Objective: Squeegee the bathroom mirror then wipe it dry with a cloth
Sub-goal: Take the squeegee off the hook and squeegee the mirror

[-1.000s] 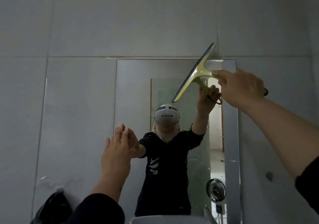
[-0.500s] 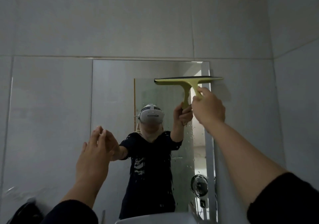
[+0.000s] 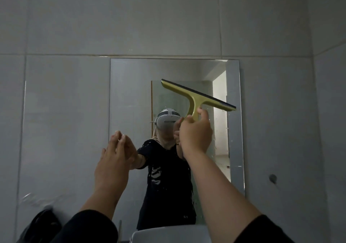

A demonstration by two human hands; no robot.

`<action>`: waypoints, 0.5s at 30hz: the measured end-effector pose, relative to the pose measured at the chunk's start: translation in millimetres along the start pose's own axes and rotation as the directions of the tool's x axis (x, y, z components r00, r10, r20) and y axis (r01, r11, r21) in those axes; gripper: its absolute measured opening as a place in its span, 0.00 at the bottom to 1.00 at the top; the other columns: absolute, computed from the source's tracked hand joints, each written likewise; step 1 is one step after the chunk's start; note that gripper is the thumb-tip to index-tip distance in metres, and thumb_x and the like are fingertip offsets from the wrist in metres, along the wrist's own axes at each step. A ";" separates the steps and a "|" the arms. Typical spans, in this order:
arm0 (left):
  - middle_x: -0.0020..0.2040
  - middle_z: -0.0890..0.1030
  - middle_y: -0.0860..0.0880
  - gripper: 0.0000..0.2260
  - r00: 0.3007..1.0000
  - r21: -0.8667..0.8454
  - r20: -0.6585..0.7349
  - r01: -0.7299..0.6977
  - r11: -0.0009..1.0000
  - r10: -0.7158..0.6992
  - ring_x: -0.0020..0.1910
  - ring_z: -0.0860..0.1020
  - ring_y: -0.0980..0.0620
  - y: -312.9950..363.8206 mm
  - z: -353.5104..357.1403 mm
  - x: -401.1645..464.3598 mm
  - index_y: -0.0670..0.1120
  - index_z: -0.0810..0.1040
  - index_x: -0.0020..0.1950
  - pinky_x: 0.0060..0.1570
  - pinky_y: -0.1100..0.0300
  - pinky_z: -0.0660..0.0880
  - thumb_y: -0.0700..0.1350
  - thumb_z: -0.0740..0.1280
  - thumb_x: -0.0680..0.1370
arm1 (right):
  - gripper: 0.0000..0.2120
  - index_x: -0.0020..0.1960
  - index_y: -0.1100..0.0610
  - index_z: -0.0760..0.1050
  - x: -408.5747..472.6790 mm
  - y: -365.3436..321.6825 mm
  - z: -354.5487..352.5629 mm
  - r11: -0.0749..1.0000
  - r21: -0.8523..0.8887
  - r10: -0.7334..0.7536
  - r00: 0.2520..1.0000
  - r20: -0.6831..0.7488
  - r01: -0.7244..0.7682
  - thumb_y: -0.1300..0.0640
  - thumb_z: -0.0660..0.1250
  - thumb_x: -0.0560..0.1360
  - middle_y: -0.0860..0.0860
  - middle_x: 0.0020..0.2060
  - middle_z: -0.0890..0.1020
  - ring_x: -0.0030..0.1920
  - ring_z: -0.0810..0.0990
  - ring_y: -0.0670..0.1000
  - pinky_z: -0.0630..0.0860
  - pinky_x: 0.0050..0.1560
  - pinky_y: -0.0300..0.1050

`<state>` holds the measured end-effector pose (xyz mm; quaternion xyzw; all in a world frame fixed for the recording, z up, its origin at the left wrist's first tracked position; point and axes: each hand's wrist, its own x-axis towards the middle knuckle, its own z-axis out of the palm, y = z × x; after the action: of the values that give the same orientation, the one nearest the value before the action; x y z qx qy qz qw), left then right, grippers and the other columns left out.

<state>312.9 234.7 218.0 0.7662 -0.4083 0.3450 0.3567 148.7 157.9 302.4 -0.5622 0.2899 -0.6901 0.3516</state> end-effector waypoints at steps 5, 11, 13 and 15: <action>0.78 0.52 0.48 0.34 1.000 0.000 -0.013 0.009 1.000 -0.009 0.69 0.67 0.39 -2.9 2.0 -0.3 0.45 0.56 0.75 0.64 0.44 0.70 0.32 0.66 0.72 | 0.16 0.66 0.51 0.69 -26.0 -5.2 25.5 0.999 0.002 -0.045 0.999 0.031 0.045 0.58 0.59 0.79 0.52 0.50 0.82 0.48 0.82 0.54 0.81 0.46 0.53; 0.78 0.50 0.50 0.36 0.999 0.016 -0.042 0.018 1.000 -0.017 0.70 0.65 0.41 -2.7 4.5 -1.0 0.46 0.54 0.76 0.64 0.45 0.70 0.33 0.67 0.73 | 0.17 0.68 0.53 0.67 -39.8 -2.9 37.0 0.982 -0.069 -0.165 0.980 0.111 0.173 0.58 0.58 0.79 0.55 0.54 0.82 0.50 0.82 0.53 0.82 0.48 0.51; 0.78 0.49 0.49 0.36 0.999 0.011 -0.053 0.004 1.000 -0.003 0.72 0.63 0.43 -4.0 7.3 -1.0 0.46 0.54 0.76 0.67 0.46 0.67 0.33 0.67 0.73 | 0.18 0.68 0.53 0.67 -40.9 -2.3 36.5 0.971 -0.110 -0.198 0.970 0.140 0.214 0.58 0.59 0.79 0.55 0.53 0.82 0.49 0.82 0.54 0.82 0.46 0.53; 0.78 0.49 0.48 0.35 0.998 0.037 -0.061 -0.015 0.999 0.017 0.74 0.59 0.45 -5.6 11.3 0.4 0.44 0.53 0.76 0.72 0.47 0.59 0.34 0.66 0.74 | 0.17 0.68 0.53 0.68 -40.6 -3.1 34.9 0.966 -0.125 -0.208 0.966 0.154 0.228 0.58 0.59 0.79 0.55 0.52 0.82 0.49 0.82 0.54 0.82 0.46 0.53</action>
<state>320.5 227.5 211.1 0.7583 -0.3968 0.3788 0.3522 187.2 192.5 288.7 -0.6614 0.2490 -0.6612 0.2520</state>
